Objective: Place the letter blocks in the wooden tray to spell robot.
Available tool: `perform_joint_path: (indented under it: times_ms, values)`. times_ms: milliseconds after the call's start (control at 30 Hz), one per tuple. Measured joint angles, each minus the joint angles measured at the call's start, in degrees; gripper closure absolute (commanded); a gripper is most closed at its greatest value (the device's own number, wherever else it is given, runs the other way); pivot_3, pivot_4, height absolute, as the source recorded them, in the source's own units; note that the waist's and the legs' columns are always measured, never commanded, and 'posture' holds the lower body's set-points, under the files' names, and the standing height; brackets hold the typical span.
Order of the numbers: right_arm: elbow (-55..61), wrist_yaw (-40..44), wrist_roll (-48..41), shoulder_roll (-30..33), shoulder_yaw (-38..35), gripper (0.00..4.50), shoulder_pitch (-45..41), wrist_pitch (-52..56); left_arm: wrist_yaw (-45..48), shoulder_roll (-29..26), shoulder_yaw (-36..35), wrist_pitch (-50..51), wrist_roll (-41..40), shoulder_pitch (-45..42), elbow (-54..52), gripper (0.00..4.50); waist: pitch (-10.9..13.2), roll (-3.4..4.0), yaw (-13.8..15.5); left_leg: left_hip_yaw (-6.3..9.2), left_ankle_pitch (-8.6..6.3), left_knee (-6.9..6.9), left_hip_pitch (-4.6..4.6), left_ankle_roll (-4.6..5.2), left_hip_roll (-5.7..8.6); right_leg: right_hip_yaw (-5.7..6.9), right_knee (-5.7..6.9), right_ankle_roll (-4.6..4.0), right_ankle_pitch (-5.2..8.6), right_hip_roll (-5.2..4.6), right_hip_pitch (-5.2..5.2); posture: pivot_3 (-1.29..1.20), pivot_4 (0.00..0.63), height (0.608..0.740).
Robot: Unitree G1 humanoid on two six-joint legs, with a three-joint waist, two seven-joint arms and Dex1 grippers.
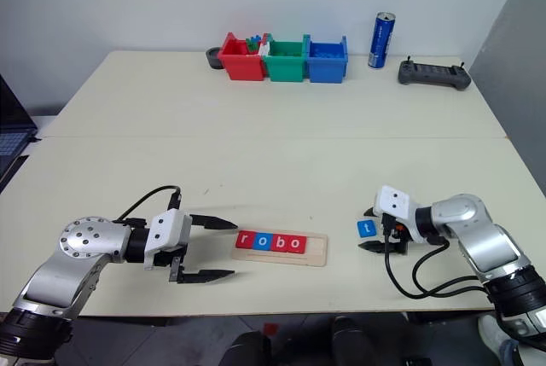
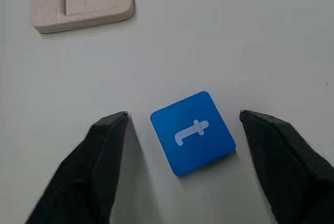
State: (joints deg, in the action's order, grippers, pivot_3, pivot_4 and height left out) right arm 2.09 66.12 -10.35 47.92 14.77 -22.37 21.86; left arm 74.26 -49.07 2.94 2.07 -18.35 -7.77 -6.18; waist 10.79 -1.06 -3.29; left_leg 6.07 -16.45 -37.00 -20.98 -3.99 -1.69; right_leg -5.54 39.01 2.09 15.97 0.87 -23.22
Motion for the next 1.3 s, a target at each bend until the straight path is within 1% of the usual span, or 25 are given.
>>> perform_joint_path:
  times_ms: [33,133,167,300,433,533,633,700,800,1100,1300]
  values:
    - [-0.13,0.09,0.08,-0.28,0.0,2.01,-0.17,0.0,-0.02,0.0,0.0,0.07,0.0,0.0,-0.03,0.0,0.0,0.0,0.0,0.0,0.0,0.0,0.01,0.0,0.0,0.0,0.01,0.0,0.0,0.0,0.0,0.0,0.15,0.74]
    - [-0.13,0.27,0.11,-0.87,0.01,2.96,-0.19,0.01,-0.1,0.0,0.0,0.42,0.0,-0.02,-0.16,0.0,0.0,0.0,0.0,0.0,0.0,0.0,0.0,0.0,0.0,0.0,0.01,0.0,0.0,0.0,0.0,0.0,0.15,0.74]
    - [-0.08,0.27,0.06,-0.97,0.0,3.11,-0.18,0.14,-0.14,0.0,0.0,0.66,0.0,-0.03,-0.29,0.0,0.0,0.0,0.0,0.0,0.0,0.0,0.0,0.0,0.0,0.0,0.01,0.0,0.0,0.0,0.0,0.0,0.15,0.74]
    - [2.18,0.29,-0.97,-0.86,-0.77,3.11,0.05,2.34,-0.45,0.0,0.0,1.4,0.0,-0.18,-0.63,0.0,0.0,0.01,0.0,0.01,0.0,0.0,0.0,0.0,0.0,0.0,0.02,0.0,0.0,0.0,0.0,0.0,0.15,0.74]
    - [12.33,-0.43,-4.6,-0.69,-2.45,3.11,0.88,8.9,-0.95,-0.01,0.0,2.12,-0.01,-0.27,-1.53,0.0,0.0,0.01,-0.02,0.04,0.0,0.01,0.01,0.0,0.0,0.02,0.04,0.0,0.0,0.0,0.0,0.0,0.15,0.74]
    - [19.87,-3.29,-6.21,-2.87,-1.78,3.11,0.84,14.9,-1.13,0.0,0.01,2.84,-0.01,-0.3,-2.59,0.0,0.0,0.01,-0.01,0.07,0.0,0.01,0.0,0.0,0.0,0.03,0.03,0.0,0.0,0.01,0.0,0.0,0.15,0.74]
    - [23.74,-7.01,-6.05,-6.1,1.68,3.11,0.43,19.67,-1.18,0.0,0.03,3.39,-0.01,-0.36,-2.82,0.0,0.0,0.01,-0.01,0.06,0.0,0.0,0.0,-0.01,0.0,0.03,0.03,0.01,0.01,0.01,0.0,0.0,0.15,0.74]
    - [24.2,-9.89,-5.07,-8.57,4.64,3.11,0.04,21.98,-1.19,0.01,0.06,3.52,-0.01,-0.38,-2.89,0.0,0.0,0.01,0.0,0.06,0.0,0.0,0.0,-0.01,0.0,0.04,0.03,0.01,0.0,0.01,0.0,0.0,0.15,0.74]
    - [24.19,-12.03,-3.75,-9.54,7.27,3.11,-0.8,23.69,-1.17,0.07,0.07,3.43,0.0,-0.36,-2.88,0.0,0.0,0.01,0.01,0.06,0.01,-0.01,-0.02,-0.01,0.0,0.03,0.02,0.0,0.0,0.0,0.0,0.0,0.15,0.74]
    - [23.86,-14.45,-2.11,-11.36,10.8,3.11,-1.92,25.13,-1.12,0.28,0.07,1.94,0.02,0.17,-2.43,0.0,0.0,0.01,0.0,0.07,0.01,0.0,-0.01,-0.01,0.0,0.05,0.02,0.0,0.0,0.0,-0.01,0.0,0.15,0.74]
    - [22.36,-15.09,-1.84,-12.15,11.35,3.11,-2.71,25.11,-1.58,0.28,0.07,2.26,0.03,0.16,-2.47,0.0,0.0,0.01,-0.02,0.07,0.01,0.0,-0.01,-0.01,0.0,0.05,0.02,0.0,0.0,0.0,-0.01,0.0,0.15,0.74]
